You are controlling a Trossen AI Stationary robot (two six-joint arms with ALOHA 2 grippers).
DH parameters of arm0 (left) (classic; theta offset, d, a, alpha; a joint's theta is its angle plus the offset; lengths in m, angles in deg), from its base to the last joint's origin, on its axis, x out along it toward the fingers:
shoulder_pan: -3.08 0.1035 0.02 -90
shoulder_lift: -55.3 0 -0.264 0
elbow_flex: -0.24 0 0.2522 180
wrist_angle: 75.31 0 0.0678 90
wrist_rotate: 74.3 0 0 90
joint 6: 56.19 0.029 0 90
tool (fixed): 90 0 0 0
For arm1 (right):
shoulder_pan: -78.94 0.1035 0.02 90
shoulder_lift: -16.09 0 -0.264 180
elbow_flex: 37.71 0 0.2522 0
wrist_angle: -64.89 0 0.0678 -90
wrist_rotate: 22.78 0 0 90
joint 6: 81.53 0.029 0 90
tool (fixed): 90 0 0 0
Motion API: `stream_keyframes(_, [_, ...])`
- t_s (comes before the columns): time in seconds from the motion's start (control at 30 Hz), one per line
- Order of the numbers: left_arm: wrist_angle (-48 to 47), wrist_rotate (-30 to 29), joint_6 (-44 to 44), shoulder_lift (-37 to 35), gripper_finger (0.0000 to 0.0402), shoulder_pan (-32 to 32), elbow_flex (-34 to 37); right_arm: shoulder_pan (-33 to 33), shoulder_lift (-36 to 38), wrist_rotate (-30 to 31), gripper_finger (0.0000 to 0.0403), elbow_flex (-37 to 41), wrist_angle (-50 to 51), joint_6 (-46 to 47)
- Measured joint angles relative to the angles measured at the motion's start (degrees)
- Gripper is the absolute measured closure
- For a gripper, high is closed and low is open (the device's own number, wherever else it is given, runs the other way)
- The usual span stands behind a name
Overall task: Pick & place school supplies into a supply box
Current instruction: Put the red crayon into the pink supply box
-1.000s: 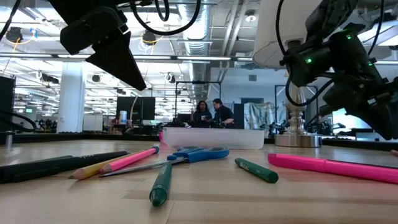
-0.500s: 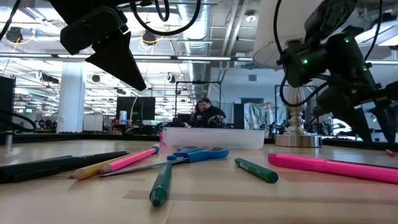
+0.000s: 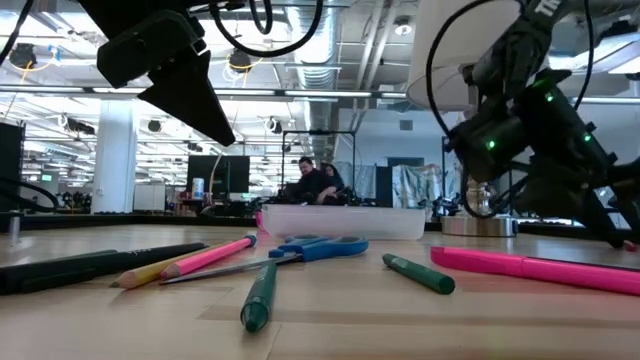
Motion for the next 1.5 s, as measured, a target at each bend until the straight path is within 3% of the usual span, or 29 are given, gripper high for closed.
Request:
stream_keyframes(0.27, [0.0, 0.0, 0.1, 0.0, 0.0248, 0.0, 0.0, -0.1, -4.9, 1.8, 0.0313, 0.1, 0.8, 4.5])
stream_keyframes(0.63, [0.0, -0.4, 0.2, 0.0, 0.0248, 0.0, 0.0, -0.2, -4.4, 1.6, 0.0394, -0.4, 1.2, 6.4])
stream_keyframes(1.23, [0.0, -0.4, 0.7, 0.0, 0.0248, 0.0, 0.0, 4.4, -4.5, 1.4, 0.0398, -0.4, 2.1, 9.9])
stream_keyframes(1.5, [0.0, -0.4, 0.7, 0.0, 0.0248, 0.0, 0.0, 6.3, -4.6, -1.5, 0.0401, -2.6, 2.7, 10.6])
